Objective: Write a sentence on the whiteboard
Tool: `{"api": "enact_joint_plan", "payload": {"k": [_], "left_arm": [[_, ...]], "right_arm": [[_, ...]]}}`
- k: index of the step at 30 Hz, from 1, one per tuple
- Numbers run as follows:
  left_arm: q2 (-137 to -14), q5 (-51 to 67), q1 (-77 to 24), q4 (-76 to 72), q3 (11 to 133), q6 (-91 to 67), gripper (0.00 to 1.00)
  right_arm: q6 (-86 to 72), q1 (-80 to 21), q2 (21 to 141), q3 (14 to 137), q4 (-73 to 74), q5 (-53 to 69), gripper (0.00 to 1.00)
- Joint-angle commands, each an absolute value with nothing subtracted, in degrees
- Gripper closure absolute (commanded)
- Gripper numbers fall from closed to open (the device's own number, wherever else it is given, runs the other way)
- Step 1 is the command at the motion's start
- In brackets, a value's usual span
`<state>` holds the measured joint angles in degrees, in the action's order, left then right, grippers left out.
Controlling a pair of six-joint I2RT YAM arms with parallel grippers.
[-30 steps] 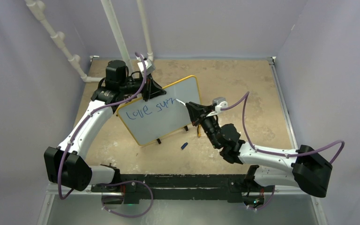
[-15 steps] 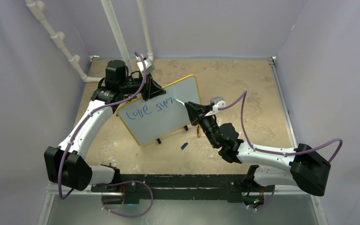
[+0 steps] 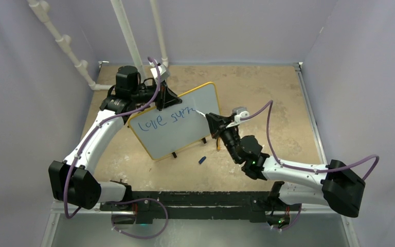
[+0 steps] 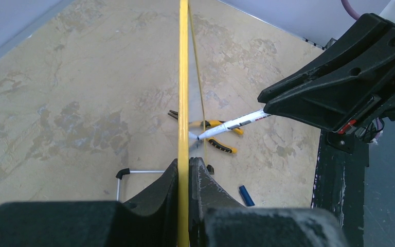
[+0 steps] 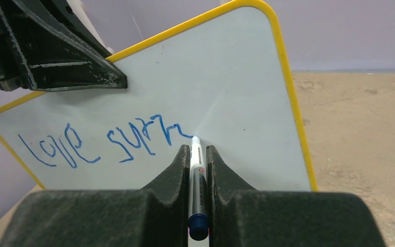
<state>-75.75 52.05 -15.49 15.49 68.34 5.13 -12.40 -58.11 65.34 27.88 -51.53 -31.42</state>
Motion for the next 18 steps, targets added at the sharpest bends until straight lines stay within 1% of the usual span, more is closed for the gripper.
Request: {"api": "enact_joint_plan", "payload": {"k": [1, 18], "left_arm": [[-77.78, 54.00, -15.91, 20.32, 65.48, 6.95, 1.00], [-77.79, 53.70, -15.82, 20.28, 65.31, 6.90, 1.00]], "right_arm": [[-11.80, -58.01, 64.07, 28.53, -51.72, -34.72, 1.00], [-8.73, -58.00, 66.72, 31.41, -56.23, -32.19, 1.00]]}}
